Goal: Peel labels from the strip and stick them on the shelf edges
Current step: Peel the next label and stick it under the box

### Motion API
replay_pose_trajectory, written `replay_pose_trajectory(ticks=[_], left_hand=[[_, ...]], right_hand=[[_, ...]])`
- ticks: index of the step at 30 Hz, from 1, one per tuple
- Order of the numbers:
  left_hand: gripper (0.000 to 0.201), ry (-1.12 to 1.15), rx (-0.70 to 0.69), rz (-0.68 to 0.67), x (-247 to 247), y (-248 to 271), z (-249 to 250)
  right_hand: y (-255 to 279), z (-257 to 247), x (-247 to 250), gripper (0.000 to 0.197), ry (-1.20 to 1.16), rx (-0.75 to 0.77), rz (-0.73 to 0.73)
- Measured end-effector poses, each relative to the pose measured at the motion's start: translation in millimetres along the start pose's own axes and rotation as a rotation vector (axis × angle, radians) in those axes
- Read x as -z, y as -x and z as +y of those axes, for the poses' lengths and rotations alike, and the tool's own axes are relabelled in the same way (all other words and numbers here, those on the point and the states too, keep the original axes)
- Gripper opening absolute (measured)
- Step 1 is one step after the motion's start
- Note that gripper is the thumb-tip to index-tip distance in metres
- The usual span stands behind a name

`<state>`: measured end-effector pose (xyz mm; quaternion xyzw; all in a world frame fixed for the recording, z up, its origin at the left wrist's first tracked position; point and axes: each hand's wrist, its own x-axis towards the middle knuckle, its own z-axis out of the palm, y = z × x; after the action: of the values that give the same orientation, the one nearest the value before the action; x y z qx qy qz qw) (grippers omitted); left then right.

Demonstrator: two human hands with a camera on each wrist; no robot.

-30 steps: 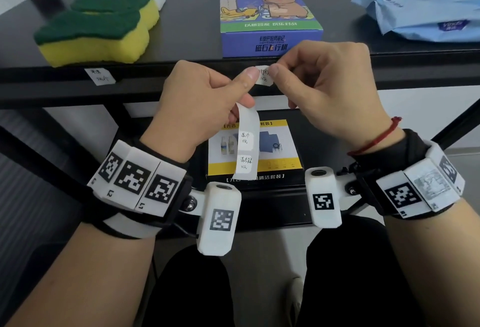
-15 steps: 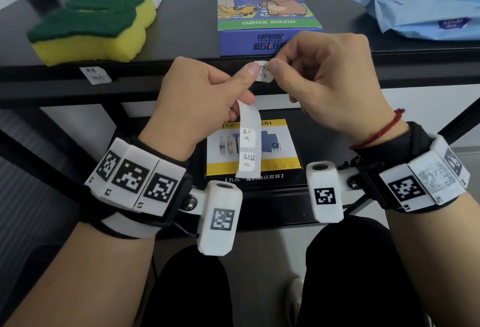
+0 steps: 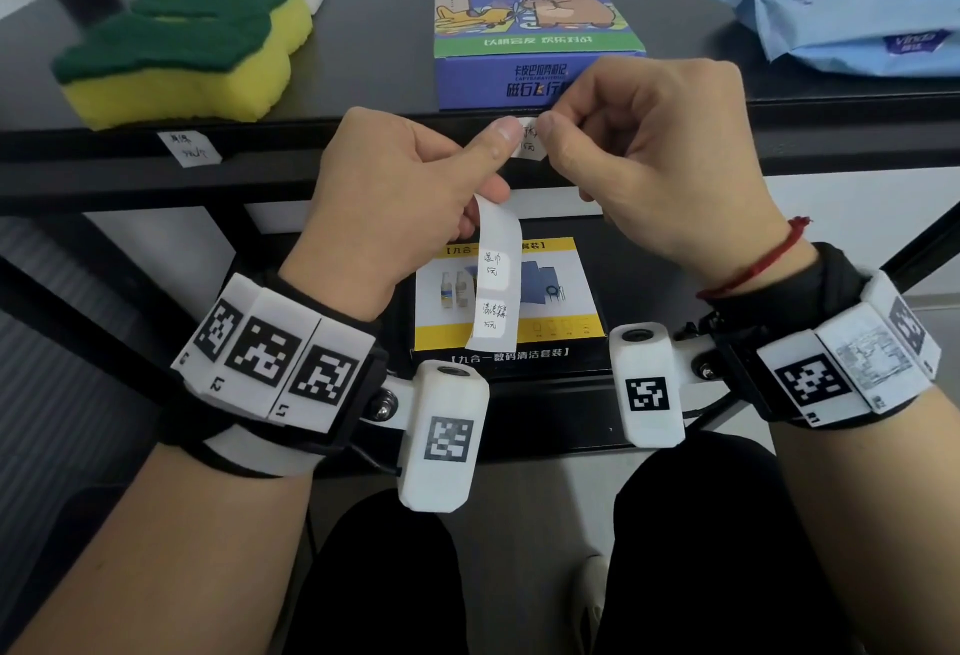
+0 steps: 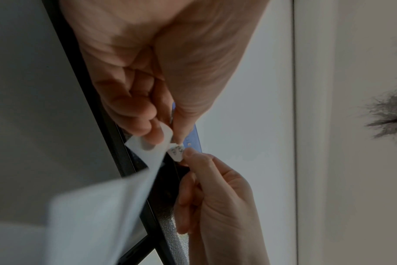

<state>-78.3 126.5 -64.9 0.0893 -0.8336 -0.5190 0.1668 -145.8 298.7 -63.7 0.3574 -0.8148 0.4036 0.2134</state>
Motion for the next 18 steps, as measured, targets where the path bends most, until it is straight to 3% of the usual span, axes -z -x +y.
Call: replay_pose_trajectory(ticks=[18], left_hand=[[0.042, 0.003, -0.010, 0.022, -1.7, 0.2, 1.3]], right_hand=[[-2.1, -1.0, -3.1, 0.027, 0.077, -0.017, 0.076]])
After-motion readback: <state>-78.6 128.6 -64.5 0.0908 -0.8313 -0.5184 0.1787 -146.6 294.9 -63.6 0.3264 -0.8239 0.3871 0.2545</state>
